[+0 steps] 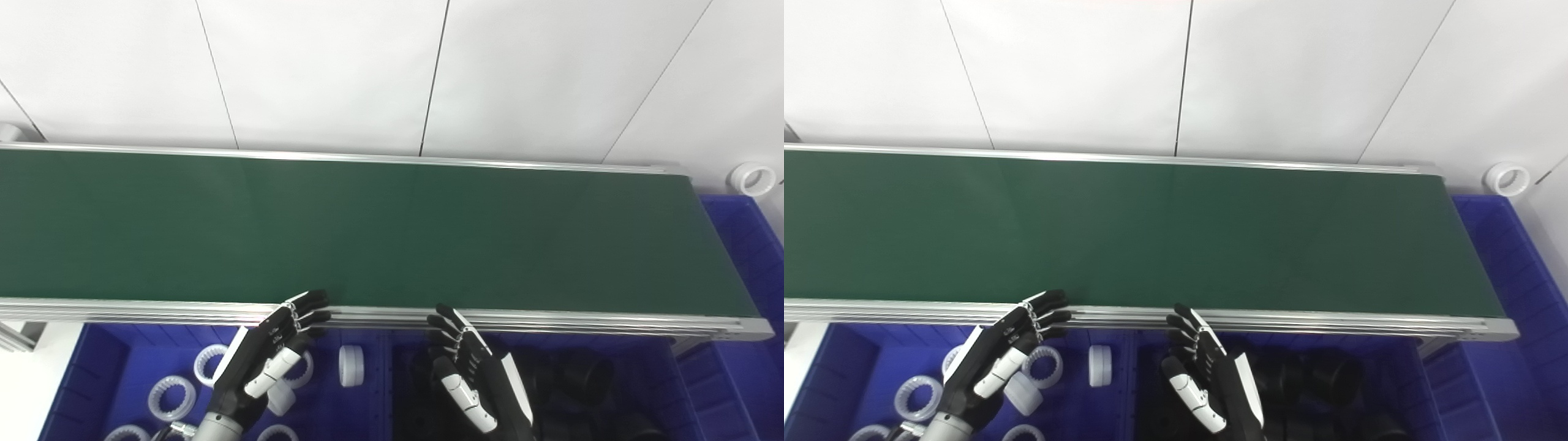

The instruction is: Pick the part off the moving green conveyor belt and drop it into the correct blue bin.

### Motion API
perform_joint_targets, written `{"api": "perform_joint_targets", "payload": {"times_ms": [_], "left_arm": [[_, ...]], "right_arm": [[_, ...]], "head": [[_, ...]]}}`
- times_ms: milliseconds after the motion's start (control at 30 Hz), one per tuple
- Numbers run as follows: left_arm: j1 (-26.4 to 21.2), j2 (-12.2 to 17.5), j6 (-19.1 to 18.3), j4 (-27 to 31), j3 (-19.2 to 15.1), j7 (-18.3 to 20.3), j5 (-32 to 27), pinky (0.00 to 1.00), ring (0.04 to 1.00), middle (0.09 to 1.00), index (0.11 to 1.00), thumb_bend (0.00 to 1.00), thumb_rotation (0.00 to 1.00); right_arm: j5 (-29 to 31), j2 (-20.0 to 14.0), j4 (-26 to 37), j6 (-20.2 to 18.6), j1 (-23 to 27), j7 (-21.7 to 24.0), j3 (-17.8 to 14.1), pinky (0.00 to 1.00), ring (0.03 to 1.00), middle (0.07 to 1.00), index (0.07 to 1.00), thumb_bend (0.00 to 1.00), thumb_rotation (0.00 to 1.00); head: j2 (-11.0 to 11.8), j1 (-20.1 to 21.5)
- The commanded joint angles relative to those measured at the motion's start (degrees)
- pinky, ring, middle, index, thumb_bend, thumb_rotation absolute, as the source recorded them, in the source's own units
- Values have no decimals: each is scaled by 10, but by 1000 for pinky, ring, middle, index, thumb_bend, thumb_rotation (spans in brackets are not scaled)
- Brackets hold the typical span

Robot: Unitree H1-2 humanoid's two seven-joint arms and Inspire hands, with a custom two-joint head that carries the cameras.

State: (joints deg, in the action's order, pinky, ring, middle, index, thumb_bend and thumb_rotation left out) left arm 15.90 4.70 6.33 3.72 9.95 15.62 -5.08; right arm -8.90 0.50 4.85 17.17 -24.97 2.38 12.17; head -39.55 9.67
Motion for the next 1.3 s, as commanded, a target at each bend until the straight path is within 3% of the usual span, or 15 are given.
{"api": "perform_joint_targets", "payload": {"times_ms": [0,533,1267], "left_arm": [[-10,-1,27,2,1,-2,4,724,785,821,804,738,626],[-17,14,28,-8,5,2,21,704,782,827,825,849,662],[-13,31,39,7,29,1,65,684,774,824,828,844,622]], "right_arm": [[-4,6,18,26,-4,-6,3,713,808,850,899,556,752],[-6,9,13,24,2,-15,10,717,817,861,912,527,792],[-2,5,9,27,2,-16,10,719,824,875,925,499,828]], "head": [[-1,0],[-1,-10],[3,-19]]}}
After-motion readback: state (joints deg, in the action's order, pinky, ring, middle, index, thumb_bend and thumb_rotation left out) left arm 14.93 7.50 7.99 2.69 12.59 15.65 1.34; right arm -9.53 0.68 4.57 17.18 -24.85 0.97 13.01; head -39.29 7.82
